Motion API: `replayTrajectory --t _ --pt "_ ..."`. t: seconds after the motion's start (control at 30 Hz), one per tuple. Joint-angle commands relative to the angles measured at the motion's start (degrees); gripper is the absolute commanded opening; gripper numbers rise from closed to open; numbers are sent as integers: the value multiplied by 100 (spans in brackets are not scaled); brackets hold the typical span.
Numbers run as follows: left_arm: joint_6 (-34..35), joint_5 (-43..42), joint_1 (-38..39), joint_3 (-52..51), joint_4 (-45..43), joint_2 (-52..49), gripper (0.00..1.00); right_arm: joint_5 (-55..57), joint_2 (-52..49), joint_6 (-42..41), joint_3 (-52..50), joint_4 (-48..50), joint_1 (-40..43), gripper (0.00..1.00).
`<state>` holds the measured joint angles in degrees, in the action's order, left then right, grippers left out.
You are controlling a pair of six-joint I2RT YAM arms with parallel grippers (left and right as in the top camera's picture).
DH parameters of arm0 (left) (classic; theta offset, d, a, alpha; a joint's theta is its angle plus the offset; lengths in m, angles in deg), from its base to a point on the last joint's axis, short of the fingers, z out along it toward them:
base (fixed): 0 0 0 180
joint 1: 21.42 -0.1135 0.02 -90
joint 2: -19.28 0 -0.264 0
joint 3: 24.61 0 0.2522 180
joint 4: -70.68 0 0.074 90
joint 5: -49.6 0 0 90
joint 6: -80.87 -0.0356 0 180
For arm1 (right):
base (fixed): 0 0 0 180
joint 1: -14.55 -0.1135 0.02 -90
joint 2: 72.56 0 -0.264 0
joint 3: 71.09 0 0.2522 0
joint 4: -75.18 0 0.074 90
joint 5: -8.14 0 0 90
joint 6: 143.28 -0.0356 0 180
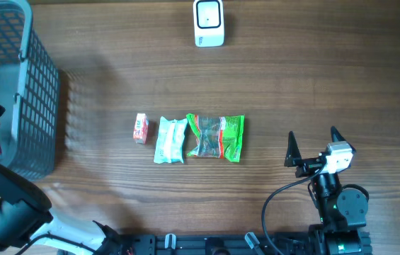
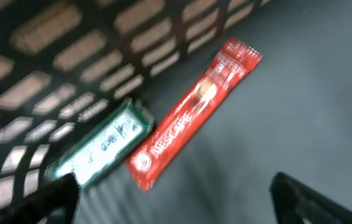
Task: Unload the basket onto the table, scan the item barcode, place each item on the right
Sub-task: 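Reach into the basket and grasp the red Nescafe stick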
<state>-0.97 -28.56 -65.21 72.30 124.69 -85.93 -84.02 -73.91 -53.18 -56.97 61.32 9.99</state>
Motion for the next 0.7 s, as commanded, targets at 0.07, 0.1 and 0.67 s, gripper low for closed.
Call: replayTrajectory --t 0.07,0.1,0.67 --pt "-590 -437 -11 -463 -890 -160 88 -70 15 -13 -4 13 13 100" --pt "-658 -444 -11 -529 -1036 -225 89 -70 15 -13 -4 13 13 100" --pt "-942 -1810 -190 -538 -1342 -1237 84 -70 15 -13 -4 13 13 100"
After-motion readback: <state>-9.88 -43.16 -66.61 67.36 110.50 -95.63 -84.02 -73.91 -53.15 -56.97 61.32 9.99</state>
